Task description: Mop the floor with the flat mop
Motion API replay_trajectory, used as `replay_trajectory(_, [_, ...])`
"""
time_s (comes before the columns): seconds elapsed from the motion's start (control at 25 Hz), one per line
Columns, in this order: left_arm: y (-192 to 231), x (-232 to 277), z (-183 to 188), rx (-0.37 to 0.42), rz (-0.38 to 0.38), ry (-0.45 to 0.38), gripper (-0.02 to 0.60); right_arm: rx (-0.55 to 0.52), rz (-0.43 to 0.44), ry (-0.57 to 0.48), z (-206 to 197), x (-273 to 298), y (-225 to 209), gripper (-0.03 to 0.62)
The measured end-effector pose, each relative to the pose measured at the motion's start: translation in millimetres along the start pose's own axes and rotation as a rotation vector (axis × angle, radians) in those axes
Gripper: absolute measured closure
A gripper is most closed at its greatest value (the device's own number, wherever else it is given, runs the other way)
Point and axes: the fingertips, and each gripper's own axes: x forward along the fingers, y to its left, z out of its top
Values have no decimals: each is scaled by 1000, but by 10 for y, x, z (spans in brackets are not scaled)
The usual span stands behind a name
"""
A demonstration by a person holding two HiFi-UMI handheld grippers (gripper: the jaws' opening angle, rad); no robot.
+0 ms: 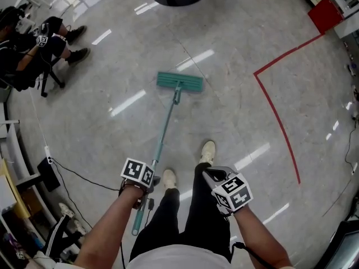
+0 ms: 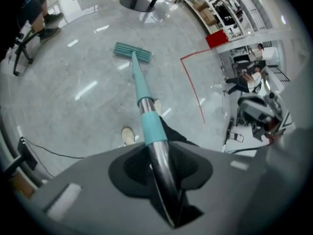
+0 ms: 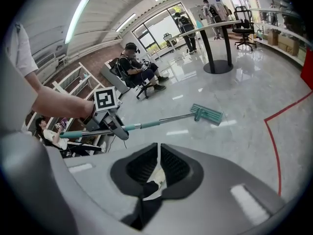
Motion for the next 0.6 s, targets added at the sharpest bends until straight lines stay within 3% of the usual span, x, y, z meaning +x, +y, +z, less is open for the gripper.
replay_trajectory(0.24, [-19, 314, -434, -17, -26, 10, 460, -19, 10, 26, -23, 68, 77, 572])
replay_trajectory(0.6, [-3, 651, 17, 27, -15, -16, 460, -22, 5, 82, -193, -19, -41, 572])
